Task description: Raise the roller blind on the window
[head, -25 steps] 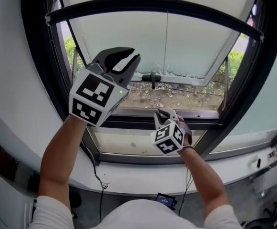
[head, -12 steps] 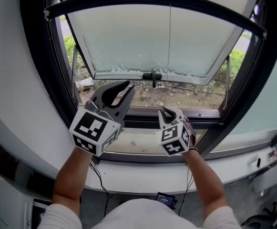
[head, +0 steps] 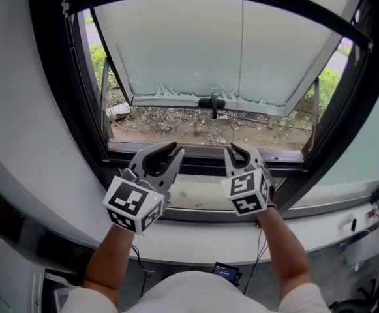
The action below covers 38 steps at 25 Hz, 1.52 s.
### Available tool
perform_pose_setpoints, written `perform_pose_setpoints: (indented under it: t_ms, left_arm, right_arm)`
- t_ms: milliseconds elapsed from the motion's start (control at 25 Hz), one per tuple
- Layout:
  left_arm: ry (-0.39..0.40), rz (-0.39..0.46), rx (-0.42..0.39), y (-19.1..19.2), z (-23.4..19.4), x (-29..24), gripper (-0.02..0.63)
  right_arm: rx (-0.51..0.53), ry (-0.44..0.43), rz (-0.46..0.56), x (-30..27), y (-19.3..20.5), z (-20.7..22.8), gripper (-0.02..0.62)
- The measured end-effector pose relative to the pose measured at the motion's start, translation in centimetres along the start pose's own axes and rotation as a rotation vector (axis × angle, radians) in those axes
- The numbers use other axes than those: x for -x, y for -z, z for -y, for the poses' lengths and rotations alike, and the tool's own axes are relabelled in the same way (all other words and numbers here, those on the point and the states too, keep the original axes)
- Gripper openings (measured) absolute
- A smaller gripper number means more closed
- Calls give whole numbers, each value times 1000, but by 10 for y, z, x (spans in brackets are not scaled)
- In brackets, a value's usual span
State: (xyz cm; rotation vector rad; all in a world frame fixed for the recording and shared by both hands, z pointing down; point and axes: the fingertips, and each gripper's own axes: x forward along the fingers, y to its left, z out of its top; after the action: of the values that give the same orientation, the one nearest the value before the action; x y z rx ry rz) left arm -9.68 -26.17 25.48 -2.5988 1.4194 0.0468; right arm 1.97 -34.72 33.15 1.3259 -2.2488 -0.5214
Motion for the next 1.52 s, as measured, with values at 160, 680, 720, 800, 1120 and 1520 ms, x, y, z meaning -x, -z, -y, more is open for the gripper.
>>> perform_pose_setpoints:
  t_ms: [160, 680, 720, 800, 1120, 1520]
  left_arm:
    - [9, -8, 45, 13, 8, 6, 69]
    - [10, -62, 146, 54, 24, 28, 69]
    - [10, -64, 150, 56, 25, 29, 69]
    - [8, -69, 162, 60, 25, 32, 69]
    - [8, -74, 187, 66, 25, 36, 69]
    - [31, -83, 208, 70, 31, 36, 69]
  right_arm:
    - [-36, -1, 4, 3, 0, 2, 57]
    - [-59, -8, 70, 10, -23, -2, 58]
    - [-62, -5, 77, 11, -25, -1, 57]
    - [-65, 1, 91, 13, -30, 1, 58]
    - [-56, 19, 140, 20, -52, 10, 58]
    - [-69, 41, 178, 29, -64, 17, 58]
